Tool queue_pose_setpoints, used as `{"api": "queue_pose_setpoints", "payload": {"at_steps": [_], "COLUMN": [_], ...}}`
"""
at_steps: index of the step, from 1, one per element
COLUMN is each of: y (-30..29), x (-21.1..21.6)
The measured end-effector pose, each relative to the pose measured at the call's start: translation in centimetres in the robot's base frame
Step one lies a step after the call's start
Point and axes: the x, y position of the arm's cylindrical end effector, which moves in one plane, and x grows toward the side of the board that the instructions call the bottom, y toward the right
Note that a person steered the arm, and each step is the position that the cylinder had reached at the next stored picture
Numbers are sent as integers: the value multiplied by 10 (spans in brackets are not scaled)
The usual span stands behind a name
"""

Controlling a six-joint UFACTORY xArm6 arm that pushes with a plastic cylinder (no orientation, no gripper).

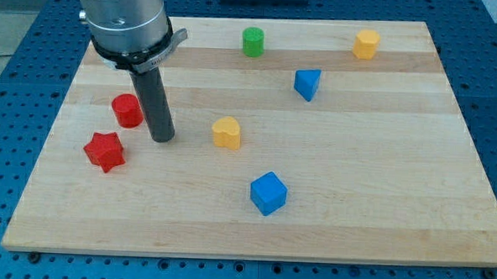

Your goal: Push the yellow heart to the center of the board

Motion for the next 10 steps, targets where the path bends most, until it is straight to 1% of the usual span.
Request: {"api": "queue_pose_setpoints", "payload": {"at_steps": [1,3,4,5,8,10], "y": [0,38,89,79,86,87], "x": [0,45,45,28,-44,-50]}}
